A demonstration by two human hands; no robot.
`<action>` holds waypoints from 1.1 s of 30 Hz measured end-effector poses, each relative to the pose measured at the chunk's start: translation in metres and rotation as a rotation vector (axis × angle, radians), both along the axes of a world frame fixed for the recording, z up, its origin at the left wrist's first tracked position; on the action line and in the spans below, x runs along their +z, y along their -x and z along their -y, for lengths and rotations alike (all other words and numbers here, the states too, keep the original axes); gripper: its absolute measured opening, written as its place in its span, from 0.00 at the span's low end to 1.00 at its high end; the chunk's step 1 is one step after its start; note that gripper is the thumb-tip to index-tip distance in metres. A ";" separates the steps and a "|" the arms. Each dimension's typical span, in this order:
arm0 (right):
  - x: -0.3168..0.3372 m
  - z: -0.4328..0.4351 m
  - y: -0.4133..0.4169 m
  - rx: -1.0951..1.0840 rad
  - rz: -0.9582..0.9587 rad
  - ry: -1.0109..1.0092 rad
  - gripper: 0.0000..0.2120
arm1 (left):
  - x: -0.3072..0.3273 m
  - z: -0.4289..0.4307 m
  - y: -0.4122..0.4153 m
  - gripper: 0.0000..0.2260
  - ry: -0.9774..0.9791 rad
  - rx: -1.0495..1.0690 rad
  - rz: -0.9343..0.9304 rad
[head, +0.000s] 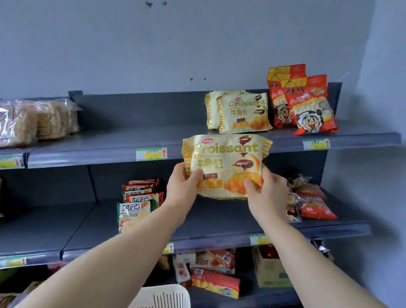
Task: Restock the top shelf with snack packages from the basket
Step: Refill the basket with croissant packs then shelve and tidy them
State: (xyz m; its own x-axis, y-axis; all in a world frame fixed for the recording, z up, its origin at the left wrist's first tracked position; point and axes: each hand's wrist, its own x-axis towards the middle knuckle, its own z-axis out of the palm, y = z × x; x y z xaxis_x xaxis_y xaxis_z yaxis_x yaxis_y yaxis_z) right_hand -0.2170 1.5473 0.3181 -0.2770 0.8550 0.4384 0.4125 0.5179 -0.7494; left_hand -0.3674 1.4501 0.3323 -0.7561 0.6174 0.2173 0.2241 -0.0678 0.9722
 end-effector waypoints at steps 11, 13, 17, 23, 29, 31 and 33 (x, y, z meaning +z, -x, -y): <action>0.077 -0.070 0.043 -0.101 -0.061 -0.053 0.20 | 0.092 -0.082 0.043 0.11 -0.064 -0.086 -0.224; 0.090 -0.090 0.053 -0.089 -0.064 -0.063 0.22 | 0.102 -0.100 0.054 0.11 -0.061 -0.091 -0.250; 0.103 -0.133 0.071 -0.068 0.011 -0.048 0.27 | 0.111 -0.137 0.070 0.11 -0.011 -0.035 -0.259; 0.088 -0.183 0.090 -0.079 0.398 -0.203 0.32 | 0.100 -0.182 0.075 0.16 0.313 0.162 -0.303; 0.061 -0.201 0.104 -0.094 0.552 -0.357 0.31 | 0.085 -0.207 0.097 0.31 0.457 0.190 -0.463; 0.057 -0.204 0.103 -0.085 0.540 -0.396 0.30 | 0.084 -0.208 0.100 0.31 0.466 0.177 -0.481; 0.054 -0.206 0.102 -0.081 0.532 -0.445 0.30 | 0.084 -0.206 0.099 0.32 0.459 0.171 -0.488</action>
State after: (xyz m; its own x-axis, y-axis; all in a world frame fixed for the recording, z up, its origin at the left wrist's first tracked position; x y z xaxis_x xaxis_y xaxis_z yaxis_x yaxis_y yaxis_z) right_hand -0.3192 1.7531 0.3721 -0.4943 0.6526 0.5743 0.7149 0.6810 -0.1585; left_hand -0.4663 1.6561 0.4158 -0.7330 0.6093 0.3023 0.6141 0.4018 0.6793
